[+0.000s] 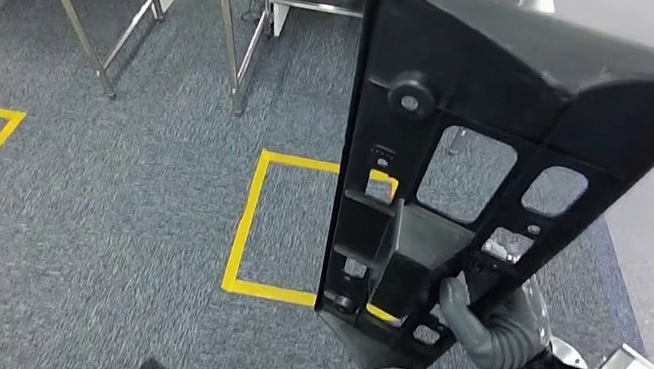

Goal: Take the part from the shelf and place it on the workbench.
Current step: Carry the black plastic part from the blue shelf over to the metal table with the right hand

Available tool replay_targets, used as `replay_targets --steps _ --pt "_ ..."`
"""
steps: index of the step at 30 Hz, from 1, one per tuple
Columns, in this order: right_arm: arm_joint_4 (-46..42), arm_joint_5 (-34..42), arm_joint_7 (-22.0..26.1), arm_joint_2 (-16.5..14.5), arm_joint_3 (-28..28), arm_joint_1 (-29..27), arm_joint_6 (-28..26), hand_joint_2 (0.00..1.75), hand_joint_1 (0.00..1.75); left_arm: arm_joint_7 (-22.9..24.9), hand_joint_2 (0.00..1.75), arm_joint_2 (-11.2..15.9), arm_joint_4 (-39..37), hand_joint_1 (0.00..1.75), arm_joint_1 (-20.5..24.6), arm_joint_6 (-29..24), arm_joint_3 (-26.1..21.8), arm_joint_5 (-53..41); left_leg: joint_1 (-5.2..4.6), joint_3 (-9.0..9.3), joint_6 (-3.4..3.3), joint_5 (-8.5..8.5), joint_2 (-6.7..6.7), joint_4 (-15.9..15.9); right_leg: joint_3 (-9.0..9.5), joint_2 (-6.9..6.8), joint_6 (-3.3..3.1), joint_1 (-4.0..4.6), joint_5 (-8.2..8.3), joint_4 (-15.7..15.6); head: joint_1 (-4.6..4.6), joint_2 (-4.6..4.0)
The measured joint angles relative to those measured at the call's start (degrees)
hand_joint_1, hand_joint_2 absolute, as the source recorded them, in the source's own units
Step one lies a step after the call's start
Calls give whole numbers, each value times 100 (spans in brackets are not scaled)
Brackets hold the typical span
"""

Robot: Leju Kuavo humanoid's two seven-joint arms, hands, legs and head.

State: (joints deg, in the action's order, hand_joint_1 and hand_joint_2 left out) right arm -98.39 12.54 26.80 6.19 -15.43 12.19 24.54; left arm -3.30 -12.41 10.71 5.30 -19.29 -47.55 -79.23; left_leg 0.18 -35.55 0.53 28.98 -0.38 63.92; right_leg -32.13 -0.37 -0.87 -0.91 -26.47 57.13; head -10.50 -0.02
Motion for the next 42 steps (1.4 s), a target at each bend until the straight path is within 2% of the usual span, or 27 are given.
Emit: replay_targets --steps 2,3,4,6,8,12,13,15,17,19,20,21,24,25,26,28,30,31,32,34,35,36,37,39,40,41,42 --pt "1 11 4 0 0 -11 -3 175 175 -2 175 0 0 0 -10 -1 1 -2 25 -468 39 244 3 783 70 -1 -21 2 -79 1 -2 0" --pt "2 13 4 0 0 -21 -4 175 175 -3 175 0 0 0 -21 -2 1 -4 34 -645 53 242 4 1009 113 2 -20 3 -126 2 -2 0" --pt "2 15 4 0 0 -28 -6 175 175 -5 175 0 0 0 -32 -3 1 -7 40 -719 59 123 4 1020 168 6 -15 3 -176 3 -2 0" --pt "1 17 4 0 0 -36 -10 175 175 -7 175 1 0 0 -43 -6 1 -12 46 -529 45 -396 16 362 326 8 14 0 -297 3 -1 0" --pt "-2 19 8 0 0 -38 -19 175 175 -10 175 2 -1 0 -40 -9 1 -21 20 -217 -9 -656 39 -326 453 8 77 8 -418 -8 -1 0" --pt "-11 19 15 0 -4 -40 -35 175 175 -13 175 3 -2 0 -42 -11 0 -50 -4 12 -187 -452 22 -580 527 8 233 14 -425 87 1 0" --pt "-16 19 18 1 -5 -39 -37 175 175 -14 175 5 -2 0 -42 -12 -1 -50 4 81 -230 -413 13 -608 433 11 261 9 -363 301 1 0" --pt "-23 19 19 6 -6 -39 -39 175 175 -14 175 7 -2 0 -36 -13 -2 -51 17 246 -288 -321 -2 -652 -14 18 283 0 -350 975 3 0" --pt "-25 19 19 13 -7 -51 -40 175 175 -13 175 6 -2 0 -39 -12 -2 -53 14 403 -311 -192 -16 -660 -574 23 291 4 -621 1584 3 0" --pt "-25 18 18 20 -7 -65 -43 175 175 -13 175 4 -2 0 -55 -11 -2 -56 11 598 -305 -31 -44 -660 -947 23 289 11 -959 1705 3 0" --pt "-25 17 18 25 -7 -70 -44 175 175 -13 175 4 -2 0 -61 -11 -2 -58 10 717 -297 59 -58 -661 -1030 24 278 16 -992 1554 3 0" --pt "-25 16 18 31 -7 -75 -46 175 175 -13 175 4 -2 0 -63 -12 -2 -60 7 843 -288 155 -67 -663 -1054 24 251 27 -837 1281 3 0" --pt "-19 9 17 50 -6 -110 -56 175 175 -5 175 -8 -10 0 -73 -9 -1 -64 -12 1138 -233 445 -88 -702 -1002 39 137 94 413 377 4 0" --pt "-26 4 17 55 -6 -120 -60 175 175 -1 175 -11 -13 0 -72 -9 -1 -65 -18 1229 -201 492 -94 -726 -967 54 107 112 654 243 4 0" --pt "-39 -1 18 58 -6 -119 -64 175 175 3 175 -11 -13 0 -59 -10 -1 -66 -26 1287 -163 475 -101 -708 -912 68 90 117 660 209 4 0" --pt "-71 -7 21 61 -7 -107 -68 175 175 4 175 -9 -10 0 -29 -14 -1 -67 -28 1165 -94 231 -86 -323 -724 78 37 83 544 134 2 0" --pt "-81 -10 21 63 -7 -108 -72 175 175 4 175 -8 -9 0 -5 -15 1 -66 -19 674 -40 31 -53 463 -492 70 -5 55 414 64 -2 0" --pt "-81 -13 20 63 -7 -112 -72 175 175 5 175 -8 -9 0 -6 -16 2 -66 -12 401 -20 118 -32 803 -381 67 -20 57 325 44 -3 0" --pt "-81 -14 20 63 -7 -114 -72 175 175 6 175 -8 -9 0 -14 -15 2 -65 -7 158 -5 357 -19 1006 -269 70 -29 56 234 37 -4 0" --pt "-81 -15 19 63 -7 -124 -74 175 175 8 175 -7 -9 0 -38 -14 2 -65 -1 -177 7 987 -5 1018 -29 84 -37 56 40 34 -4 0" --pt "-81 -15 19 63 -7 -130 -78 175 175 9 175 -8 -9 0 -46 -14 1 -65 -4 -264 -3 1154 -3 856 104 90 -36 58 -58 31 -4 0" --pt "-81 -16 18 63 -7 -135 -80 175 175 9 175 -8 -9 0 -52 -14 1 -66 -16 -305 -28 1107 -3 606 241 92 -33 63 -154 20 -3 0" --pt "-81 -18 18 63 -7 -139 -84 175 175 9 175 -7 -9 0 -59 -14 2 -66 -35 -310 -75 785 -3 281 369 90 -30 65 -244 3 -3 0" --pt "-80 -23 18 63 -7 -147 -88 175 175 13 175 15 -9 0 -74 -14 3 -66 -102 -265 -188 -117 -29 -295 574 119 5 73 -418 -26 -3 0" --pt "-90 -30 15 62 -8 -151 -91 175 175 16 175 26 -8 0 -74 -15 3 -67 -132 -209 -230 -406 -43 -463 667 139 30 65 -512 -62 -3 0" --pt "-110 -33 14 62 -8 -152 -93 175 175 19 175 36 -7 0 -63 -16 3 -69 -146 -142 -255 -496 -65 -559 744 161 67 60 -528 -36 -2 0" --pt "-144 -34 16 62 -9 -138 -96 175 175 20 175 37 -6 0 -36 -20 3 -72 -139 -36 -277 -451 -83 -602 791 172 107 57 -511 15 -2 0"
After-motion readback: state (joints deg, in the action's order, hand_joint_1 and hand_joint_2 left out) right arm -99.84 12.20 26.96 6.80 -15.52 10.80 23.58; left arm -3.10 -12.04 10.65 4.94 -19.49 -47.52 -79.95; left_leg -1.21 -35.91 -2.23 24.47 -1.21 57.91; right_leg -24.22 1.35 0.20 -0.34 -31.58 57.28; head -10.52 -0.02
